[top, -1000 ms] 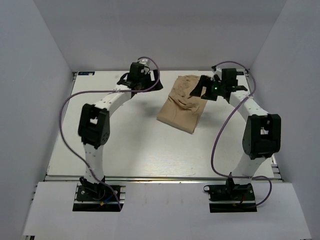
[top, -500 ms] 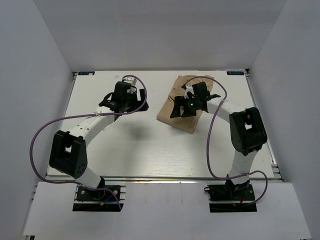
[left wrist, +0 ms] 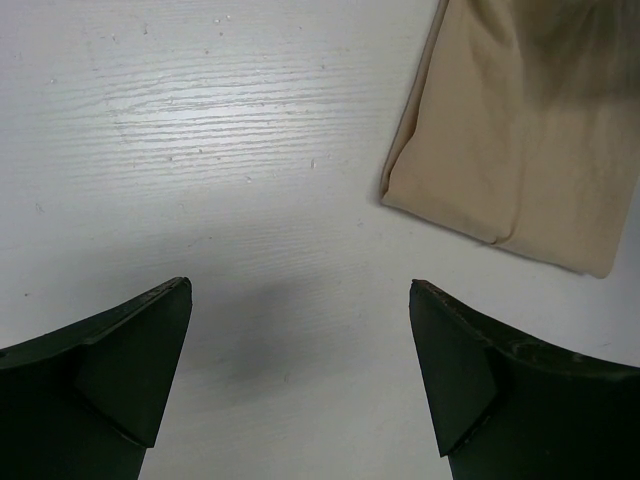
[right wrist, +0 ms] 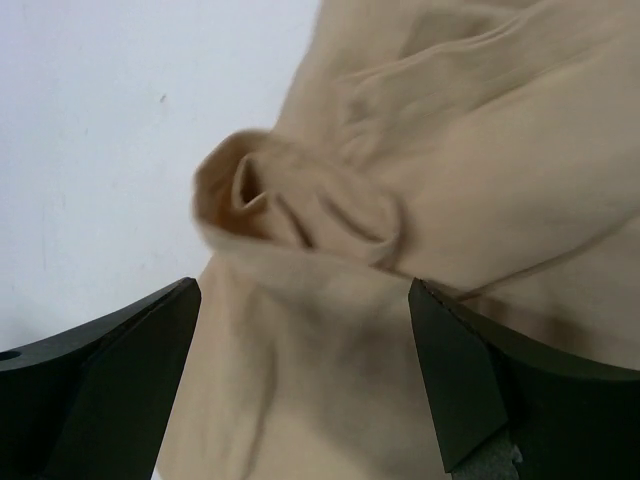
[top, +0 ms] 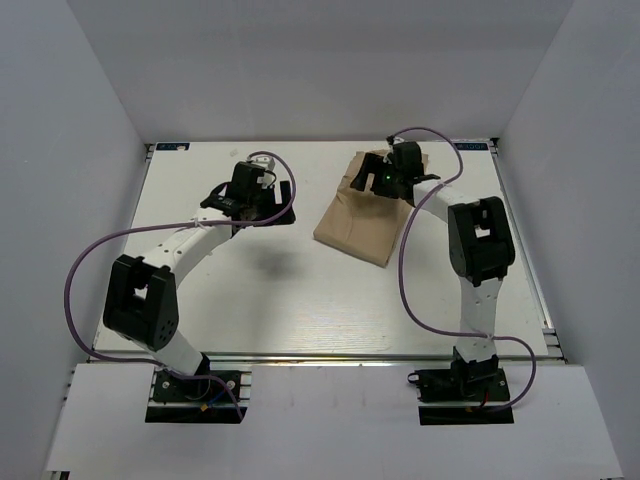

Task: Fold and stack the t-shirts
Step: Fold the folded rectangular tshirt in 1/3 of the way

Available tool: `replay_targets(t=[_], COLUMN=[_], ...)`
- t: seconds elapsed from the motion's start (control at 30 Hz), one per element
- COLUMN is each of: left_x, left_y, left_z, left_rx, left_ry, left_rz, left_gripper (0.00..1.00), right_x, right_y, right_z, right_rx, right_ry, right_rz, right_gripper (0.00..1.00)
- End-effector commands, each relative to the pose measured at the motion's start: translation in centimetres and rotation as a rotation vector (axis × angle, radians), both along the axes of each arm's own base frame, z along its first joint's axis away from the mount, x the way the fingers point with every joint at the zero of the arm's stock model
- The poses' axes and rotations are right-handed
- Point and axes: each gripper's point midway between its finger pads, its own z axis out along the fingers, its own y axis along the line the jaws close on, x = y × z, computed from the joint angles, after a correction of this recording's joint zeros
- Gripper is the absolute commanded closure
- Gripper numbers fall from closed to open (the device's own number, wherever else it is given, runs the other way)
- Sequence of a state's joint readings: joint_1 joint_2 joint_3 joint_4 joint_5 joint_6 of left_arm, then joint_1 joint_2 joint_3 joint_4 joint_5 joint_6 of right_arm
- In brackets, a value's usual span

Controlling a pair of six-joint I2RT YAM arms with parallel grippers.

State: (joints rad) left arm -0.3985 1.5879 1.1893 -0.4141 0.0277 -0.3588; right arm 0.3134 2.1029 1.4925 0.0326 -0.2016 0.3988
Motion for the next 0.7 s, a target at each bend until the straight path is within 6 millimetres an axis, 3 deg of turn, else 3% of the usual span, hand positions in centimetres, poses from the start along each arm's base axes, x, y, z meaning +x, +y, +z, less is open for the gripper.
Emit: replay_targets(t=[0.0,0.17,0.27,0.3,0.33,0.37,0.47,0.5,0.6,0.67], left_x=[0.6,0.5,0.8,1.1,1.1,1.2,1.3,1.6,2.2,2.4], left_y=[-0.1,-0.7,-1.9,-2.2,-3.0,-3.5,-4.9,-5.3,-6.5,-7.3], left_z=[1.4,0.9,0.7,0.8,0.9,0.3,-0.5,-1.2,-1.3,-2.8], left_rx=[-0.001,-0.022,-0.063,-0.065,-0.066,-0.05,-0.078,-0.078,-0.109,-0.114], left_ry=[-0.03,-0.011,-0.012,-0.023,-0.026,-0.02,0.009,0.017,0.02,0.045], left_rz=[-0.001,-0.028,-0.069,-0.092,-0.118,-0.141,-0.212,-0.228,-0.274,-0.294], left_gripper=[0.0,0.0,0.0,0.0,0.0,0.0,0.0,0.0,0.0,0.0], right_x=[2.4,2.3,1.9,1.4,1.2,0.7,-2.0,-4.7,-8.9,-11.8], right_y=[-1.8,-2.6,-3.2,-3.6,-4.1,-4.2,-6.1,-6.2,-7.3,-7.1], right_z=[0.4,0.6,2.1,4.0,4.3,7.6,7.6,7.3,5.1,3.2], right_rx=[0.105,0.162,0.096,0.063,0.032,0.014,-0.035,-0.026,-0.089,-0.063], right_ry=[0.023,0.034,-0.022,-0.065,-0.079,-0.158,-0.165,-0.148,-0.059,0.044], right_rz=[-0.102,-0.097,-0.047,-0.032,-0.048,-0.027,-0.05,-0.024,0.0,0.02], right_gripper=[0.1,0.1,0.1,0.1,0.1,0.1,0.1,0.1,0.1,0.1])
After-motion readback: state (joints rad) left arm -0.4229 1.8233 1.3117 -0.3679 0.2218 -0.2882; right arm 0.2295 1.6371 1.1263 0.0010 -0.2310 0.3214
